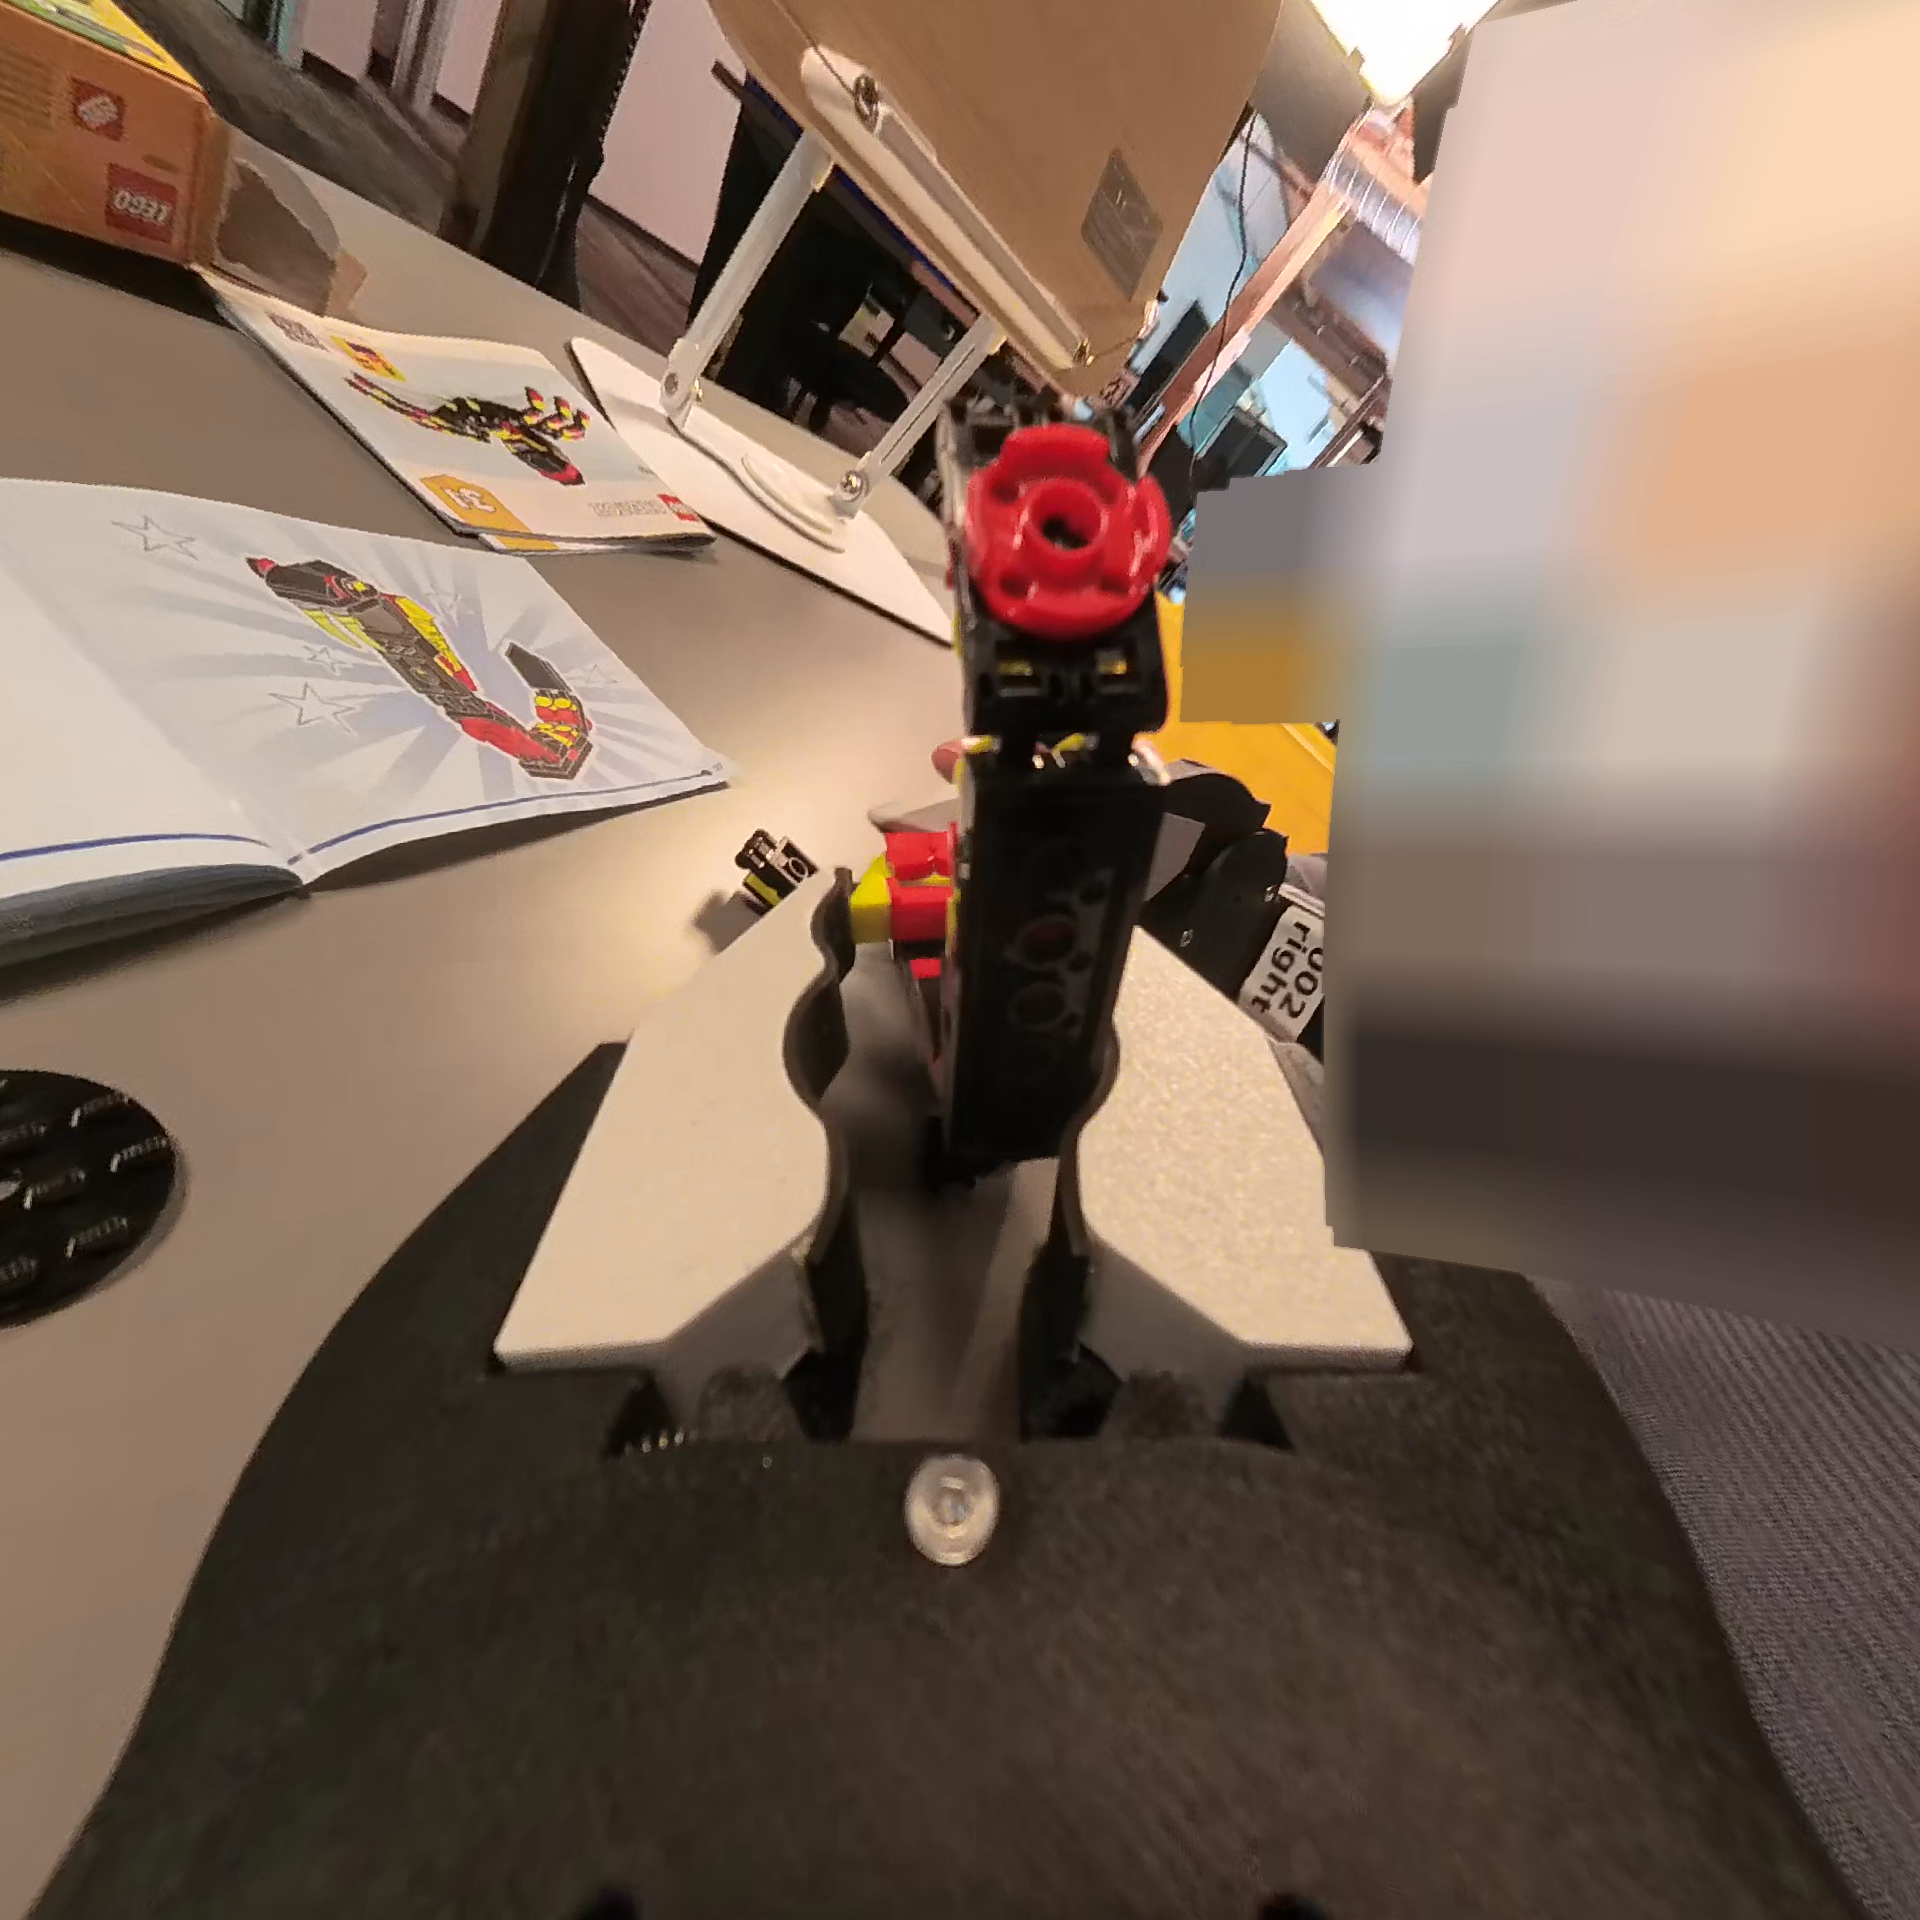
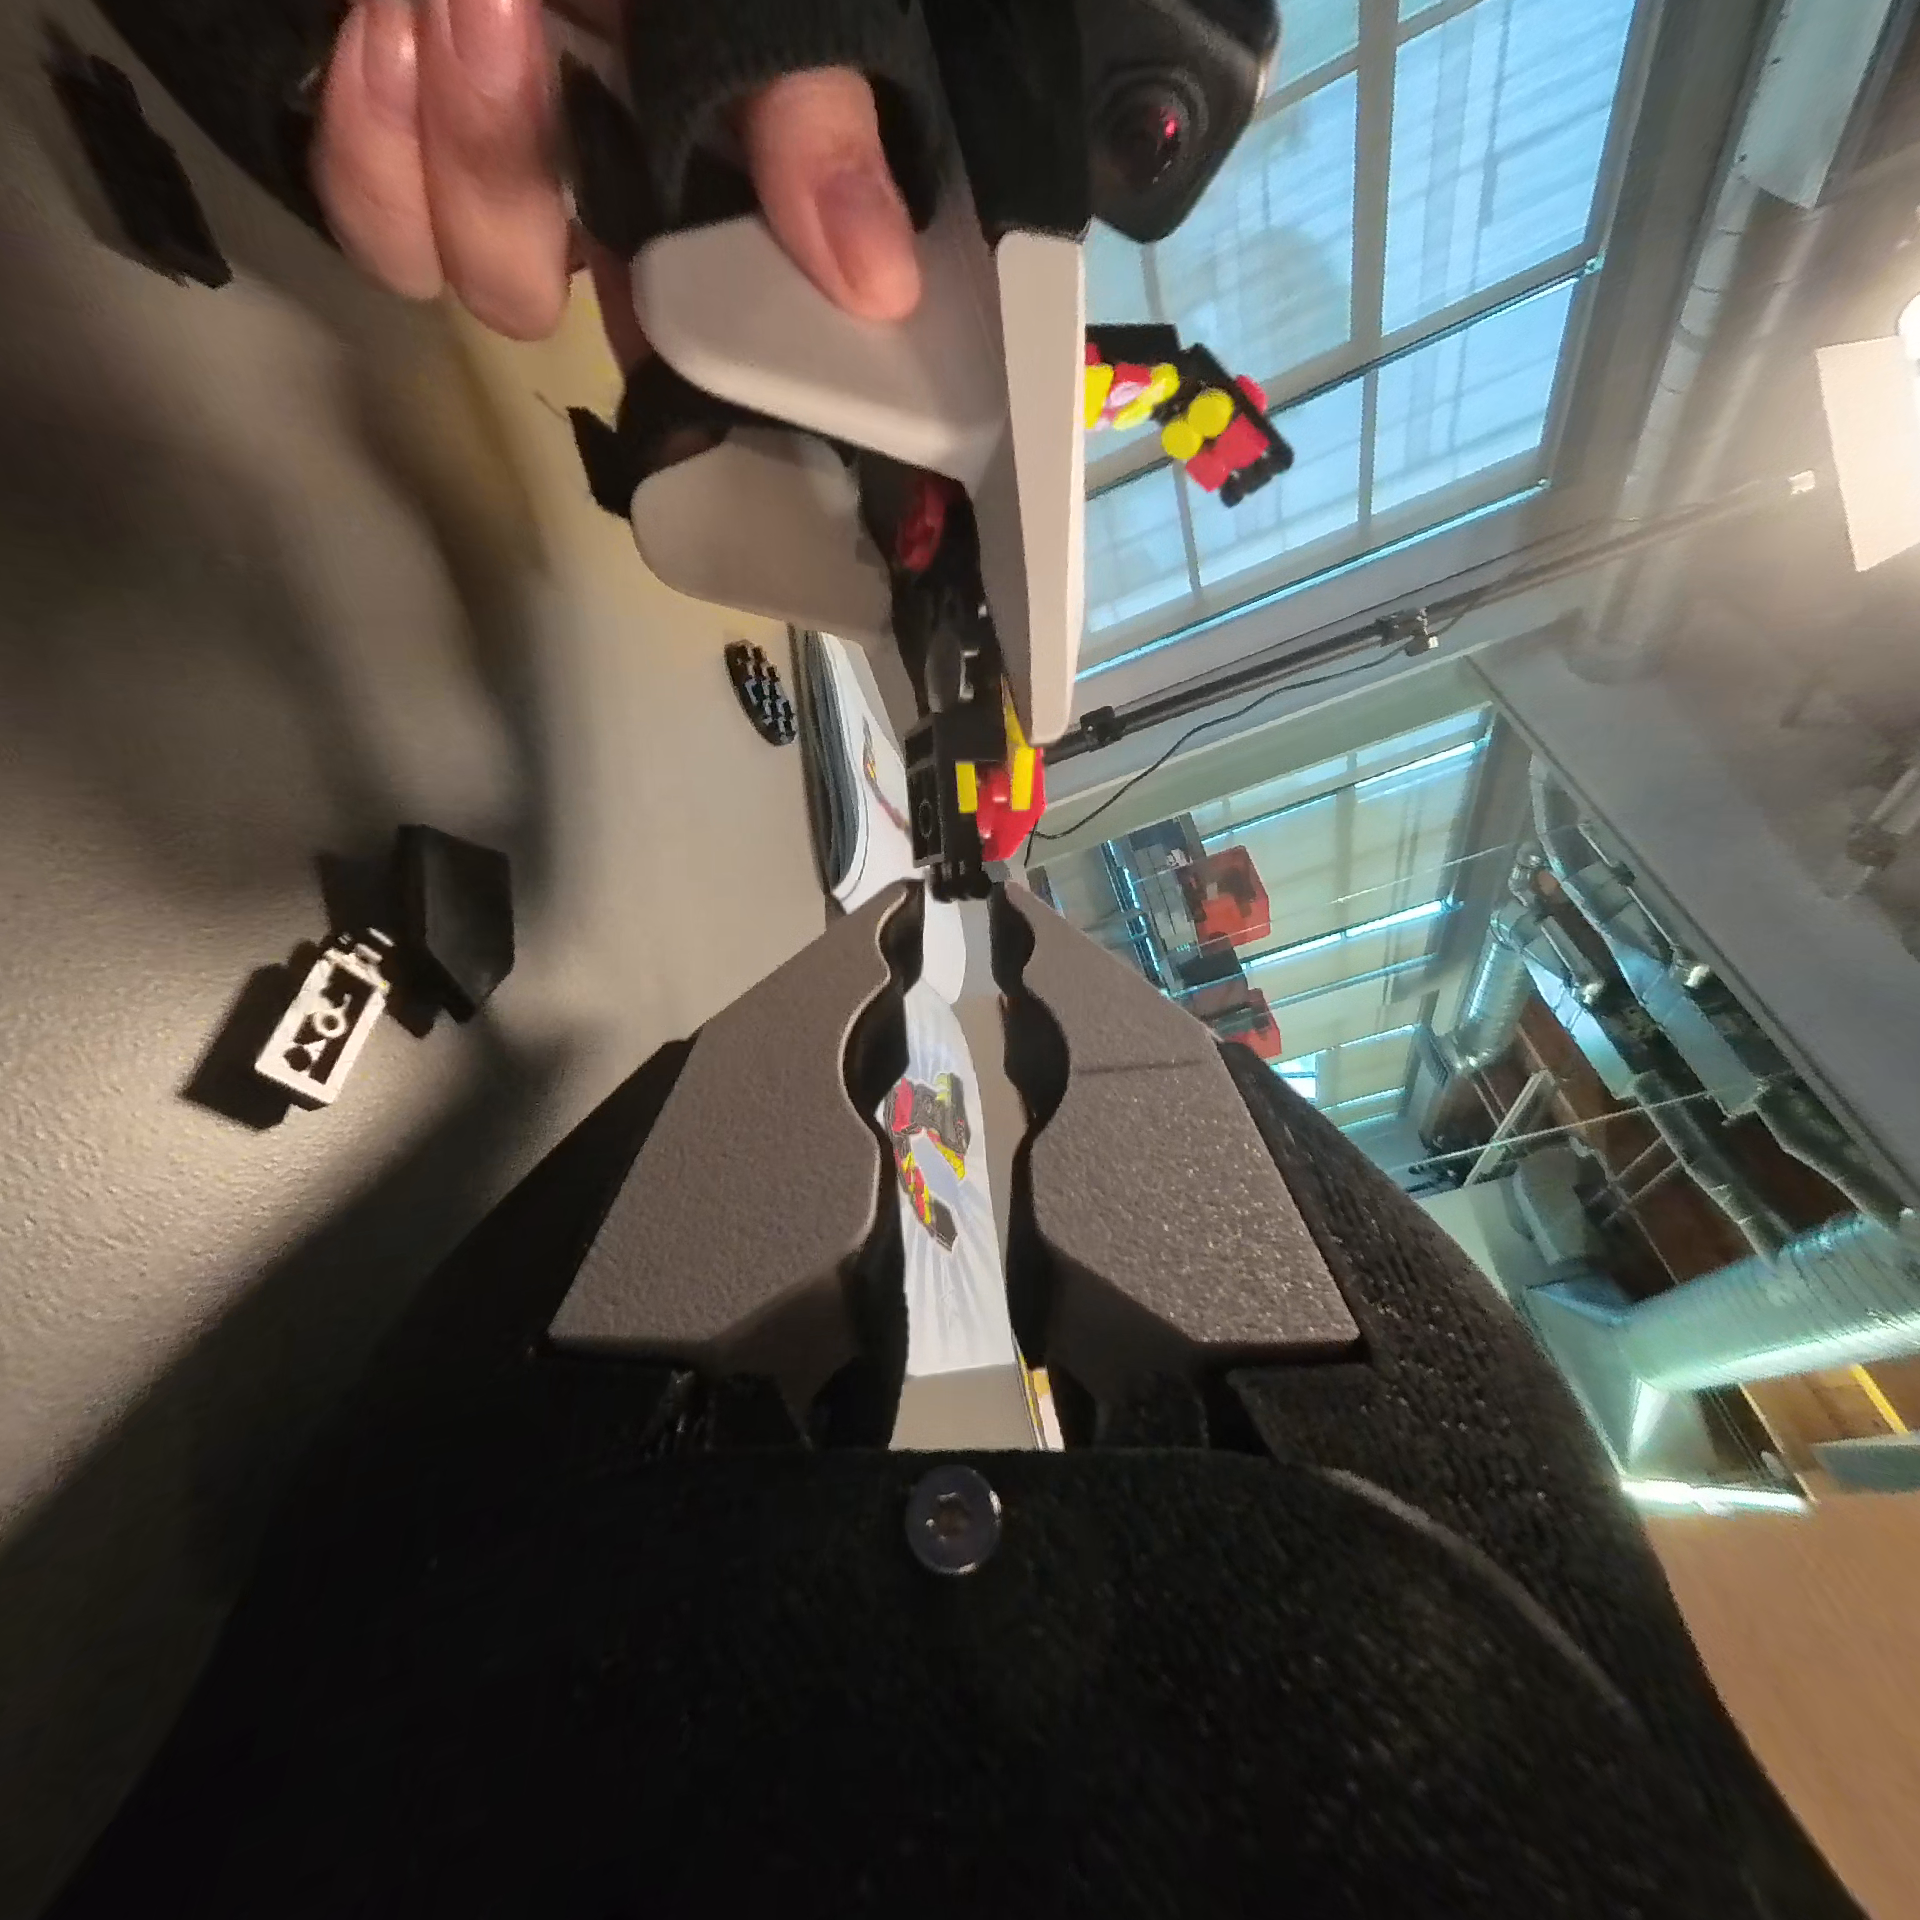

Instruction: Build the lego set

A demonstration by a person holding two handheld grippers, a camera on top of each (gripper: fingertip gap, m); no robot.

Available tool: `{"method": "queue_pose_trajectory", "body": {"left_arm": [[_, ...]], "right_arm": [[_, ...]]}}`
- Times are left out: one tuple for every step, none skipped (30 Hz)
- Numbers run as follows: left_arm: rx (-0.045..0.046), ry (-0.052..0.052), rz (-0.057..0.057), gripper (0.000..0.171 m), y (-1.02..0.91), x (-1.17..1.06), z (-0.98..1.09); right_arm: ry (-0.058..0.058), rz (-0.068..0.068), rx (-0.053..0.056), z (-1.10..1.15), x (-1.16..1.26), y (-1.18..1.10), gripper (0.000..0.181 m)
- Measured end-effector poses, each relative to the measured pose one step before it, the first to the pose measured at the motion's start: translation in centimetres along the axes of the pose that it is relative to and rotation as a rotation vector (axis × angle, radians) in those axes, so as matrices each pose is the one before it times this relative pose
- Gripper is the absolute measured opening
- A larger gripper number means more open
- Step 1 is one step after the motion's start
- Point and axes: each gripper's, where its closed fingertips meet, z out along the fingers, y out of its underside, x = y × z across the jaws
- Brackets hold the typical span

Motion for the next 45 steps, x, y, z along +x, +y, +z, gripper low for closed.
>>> {"method": "queue_pose_trajectory", "body": {"left_arm": [[-0.00595,-0.0037,0.0091,0.035,0.120,0.041,0.017],[-0.00626,-0.0047,0.0084,0.035,0.117,0.047,0.054],[-0.00633,-0.0066,0.0072,0.035,0.107,0.000,0.042],[-0.00532,-0.0066,0.0074,0.035,0.080,-0.003,0.028],[-0.00453,-0.0072,0.0085,0.035,0.094,-0.002,0.014],[-0.00515,-0.0072,0.0087,0.035,0.094,-0.033,-0.001],[-0.00550,-0.0078,0.0078,0.035,0.073,-0.031,0.013],[-0.00544,-0.0083,0.0074,0.036,0.084,0.006,0.022],[-0.00260,-0.0048,0.0056,0.036,0.029,0.041,0.021],[-0.00005,-0.0014,0.0035,0.036,-0.003,0.041,-0.007],[-0.00042,-0.0008,0.0011,0.036,0.005,0.016,-0.006],[-0.00033,-0.0018,0.0009,0.036,0.000,0.043,0.022],[0.00103,-0.0031,0.0042,0.036,0.011,0.018,-0.017],[0.00017,-0.0006,0.0086,0.036,-0.021,0.085,-0.024],[0.00072,-0.0038,0.0111,0.036,0.002,0.049,0.022],[0.00054,-0.0105,0.0123,0.036,-0.009,-0.023,0.046],[-0.00020,-0.0073,0.0155,0.036,0.006,0.099,0.000],[-0.00288,-0.0076,0.0184,0.036,0.028,0.068,-0.052],[-0.00451,-0.0107,0.0205,0.036,0.051,-0.017,-0.053],[-0.00233,-0.0138,0.0267,0.037,-0.019,-0.076,-0.039],[0.00690,-0.0222,0.0386,0.042,0.031,-0.420,-0.099],[0.01111,-0.0294,0.0439,0.049,-0.218,-0.080,-0.171],[0.01101,-0.0403,0.0524,0.057,-0.276,-0.343,-0.173],[0.00814,-0.0460,0.0590,0.067,-0.225,-0.358,-0.176],[0.00427,-0.0442,0.0674,0.079,-0.190,-0.309,-0.117],[-0.00313,-0.0425,0.0745,0.090,-0.076,-0.272,-0.076],[-0.00750,-0.0404,0.0817,0.100,0.012,-0.202,-0.027],[-0.00667,-0.0398,0.0901,0.109,0.017,-0.138,-0.066],[0.00113,-0.0451,0.1001,0.111,-0.108,-0.120,-0.147],[0.00764,-0.0568,0.1122,0.114,-0.247,-0.208,-0.216],[0.00981,-0.0583,0.1263,0.114,-0.333,-0.185,-0.262],[0.01005,-0.0564,0.1358,0.111,-0.380,-0.092,-0.273],[0.01313,-0.0501,0.1405,0.106,-0.404,0.065,-0.263],[0.01225,-0.0383,0.1360,0.100,-0.383,0.273,-0.218],[0.01127,-0.0160,0.1203,0.093,-0.350,0.586,-0.134],[0.00424,0.0010,0.0957,0.087,-0.231,0.764,-0.011],[-0.00722,0.0090,0.0669,0.084,-0.060,0.778,0.159],[-0.01750,0.0109,0.0424,0.083,0.113,0.637,0.298],[-0.02241,0.0098,0.0249,0.081,0.234,0.457,0.354],[-0.01897,0.0052,0.0137,0.080,0.251,0.252,0.355],[-0.01441,0.0056,0.0075,0.078,0.242,0.160,0.308],[-0.01440,0.0102,0.0021,0.075,0.224,0.171,0.300],[-0.01881,0.0096,0.0031,0.074,0.332,0.176,0.281],[-0.02321,0.0115,0.0069,0.073,0.376,0.201,0.291],[-0.02210,0.0085,0.0080,0.072,0.333,0.206,0.283]], "right_arm": [[-0.0015,-0.0077,-0.0058,0.035,-0.080,0.067,0.010],[-0.0007,-0.0093,-0.0046,0.019,-0.073,0.037,0.009],[0.0009,-0.0116,-0.0048,0.018,-0.063,0.048,0.008],[0.0018,-0.0134,-0.0045,0.014,-0.057,0.020,0.008],[0.0012,-0.0135,-0.0035,0.007,-0.064,0.006,0.008],[0.0001,-0.0135,-0.0035,0.006,-0.079,0.004,0.007],[-0.0018,-0.0139,-0.0040,0.009,-0.112,0.004,0.007],[-0.0022,-0.0143,-0.0039,0.018,-0.113,0.005,0.007],[0.0001,-0.0144,-0.0034,-0.009,-0.073,-0.015,0.007],[0.0006,-0.0126,-0.0030,-0.004,-0.045,-0.020,0.006],[-0.0009,-0.0094,-0.0029,-0.010,-0.048,-0.025,0.006],[-0.0007,-0.0067,-0.0038,0.003,-0.036,0.006,0.006],[0.0003,-0.0056,-0.0045,0.014,0.003,0.018,0.005],[0.0017,-0.0074,-0.0054,0.003,-0.003,0.048,0.003],[0.0032,-0.0115,-0.0060,0.019,-0.002,0.055,0.002],[0.0064,-0.0149,-0.0047,0.006,0.036,0.039,0.002],[0.0049,-0.0101,-0.0008,-0.010,0.022,-0.014,0.002],[0.0011,-0.0022,-0.0001,-0.013,0.008,-0.013,0.002],[0.0002,0.0031,-0.0022,-0.007,0.031,0.026,0.002],[-0.0014,0.0062,-0.0054,0.030,0.025,0.098,0.002],[-0.0048,0.0064,-0.0106,0.053,-0.036,0.209,0.001],[-0.0044,0.0046,-0.0159,0.091,-0.049,0.319,0.002],[-0.0021,0.0042,-0.0176,0.110,-0.016,0.369,0.002],[-0.0028,0.0088,-0.0176,0.115,0.005,0.364,0.002],[-0.0031,0.0137,-0.0178,0.117,0.015,0.341,0.002],[-0.0022,0.0147,-0.0154,0.099,0.041,0.301,0.002],[-0.0022,0.0149,-0.0128,0.083,0.051,0.262,0.002],[-0.0028,0.0150,-0.0139,0.076,0.043,0.272,0.002],[-0.0043,0.0137,-0.0143,0.087,0.013,0.274,0.002],[-0.0034,0.0111,-0.0121,0.083,0.000,0.230,0.002],[-0.0013,0.0079,-0.0120,0.084,0.028,0.211,0.002],[-0.0020,0.0062,-0.0120,0.073,-0.004,0.201,0.002],[-0.0036,0.0058,-0.0112,0.092,-0.033,0.185,0.002],[-0.0036,0.0053,-0.0099,0.075,-0.045,0.159,0.002],[-0.0038,0.0046,-0.0082,0.073,-0.031,0.137,0.002],[-0.0046,0.0037,-0.0051,0.051,-0.066,0.084,0.002],[-0.0037,0.0015,-0.0013,0.019,-0.056,0.026,0.002],[-0.0013,-0.0021,0.0011,0.003,-0.045,-0.038,0.002],[0.0012,-0.0058,0.0019,-0.012,-0.029,-0.054,0.002],[0.0024,-0.0082,0.0025,-0.018,-0.015,-0.083,0.002],[0.0029,-0.0091,0.0034,-0.032,-0.022,-0.088,0.002],[0.0038,-0.0092,0.0042,-0.050,0.000,-0.100,0.002],[0.0032,-0.0091,0.0037,-0.031,-0.007,-0.098,0.002],[0.0018,-0.0097,0.0043,-0.036,-0.034,-0.107,0.002],[0.0030,-0.0114,0.0047,-0.046,-0.030,-0.125,0.002]]}}
